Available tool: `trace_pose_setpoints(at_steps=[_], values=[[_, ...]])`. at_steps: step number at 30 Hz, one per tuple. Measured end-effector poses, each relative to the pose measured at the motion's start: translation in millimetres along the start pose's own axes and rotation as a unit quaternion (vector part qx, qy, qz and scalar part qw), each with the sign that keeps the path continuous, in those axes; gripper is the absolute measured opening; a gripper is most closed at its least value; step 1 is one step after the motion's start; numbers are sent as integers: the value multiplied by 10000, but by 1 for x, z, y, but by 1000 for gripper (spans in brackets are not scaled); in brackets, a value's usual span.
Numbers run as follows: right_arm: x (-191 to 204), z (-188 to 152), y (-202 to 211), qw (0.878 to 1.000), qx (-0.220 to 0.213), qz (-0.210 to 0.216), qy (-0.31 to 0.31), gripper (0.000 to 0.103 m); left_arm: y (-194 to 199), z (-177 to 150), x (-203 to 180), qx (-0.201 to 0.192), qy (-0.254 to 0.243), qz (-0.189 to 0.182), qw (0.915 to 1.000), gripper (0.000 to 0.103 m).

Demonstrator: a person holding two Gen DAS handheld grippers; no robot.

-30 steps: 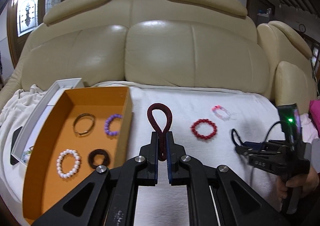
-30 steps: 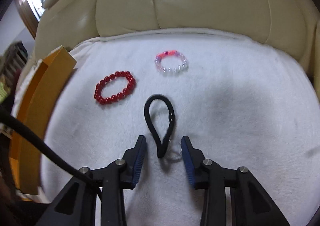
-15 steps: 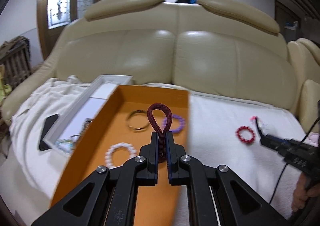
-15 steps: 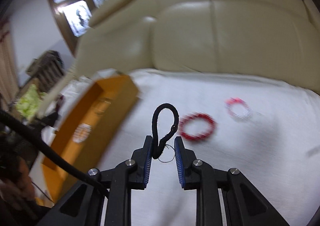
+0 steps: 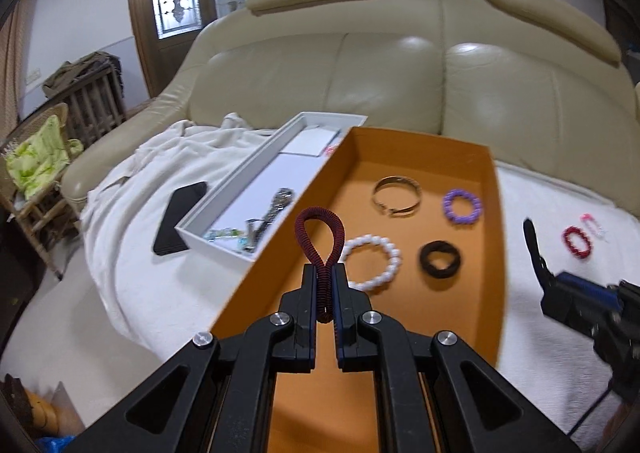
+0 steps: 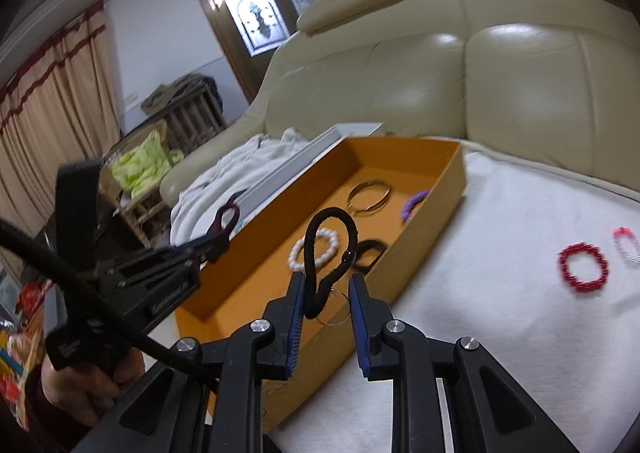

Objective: Organize jewelry
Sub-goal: 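Carry both hair ties over the orange box with both grippers, then open the left gripper over the box while the right releases the black hair tie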

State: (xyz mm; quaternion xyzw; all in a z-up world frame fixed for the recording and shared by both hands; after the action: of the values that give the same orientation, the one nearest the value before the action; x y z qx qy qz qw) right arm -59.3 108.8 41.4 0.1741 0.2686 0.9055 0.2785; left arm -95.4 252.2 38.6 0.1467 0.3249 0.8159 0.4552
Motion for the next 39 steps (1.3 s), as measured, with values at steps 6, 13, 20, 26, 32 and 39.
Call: trace_pose_setpoints(at_steps=[6,13,20,26,32,39], values=[[17,-9,-19,9997,158,140,103,24,-9,-1,9,45,-17,226,9997,7],[27,-10,-27,9994,181,220,203,24,-14,-4,9,136,-62,307,9994,7],[29,-9,-24,9995,125,250,176,24,-18,-7,9,238,-49,356,9991,7],[30,-9,-29,9994,145,274,140,24,-26,-12,12,373,-58,404,9985,7],[31,-9,-34,9995,176,262,84,24,-35,-18,18,580,-22,498,9971,8],[31,-11,-42,9994,218,253,39,24,-42,-24,20,748,-35,533,9958,10]])
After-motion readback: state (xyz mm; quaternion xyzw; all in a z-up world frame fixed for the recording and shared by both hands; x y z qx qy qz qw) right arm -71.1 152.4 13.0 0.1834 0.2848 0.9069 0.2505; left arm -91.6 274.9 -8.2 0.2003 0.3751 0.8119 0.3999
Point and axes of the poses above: each gripper's, at about its wrist camera, not at the fingertips, and y roughly against the way its jaws point, x to its left, z to its top, the point moved 9 cm from there along -y, roughly the way its jaws point, and after that the axes turned 12 degrees about y, right-handed, at the moved point
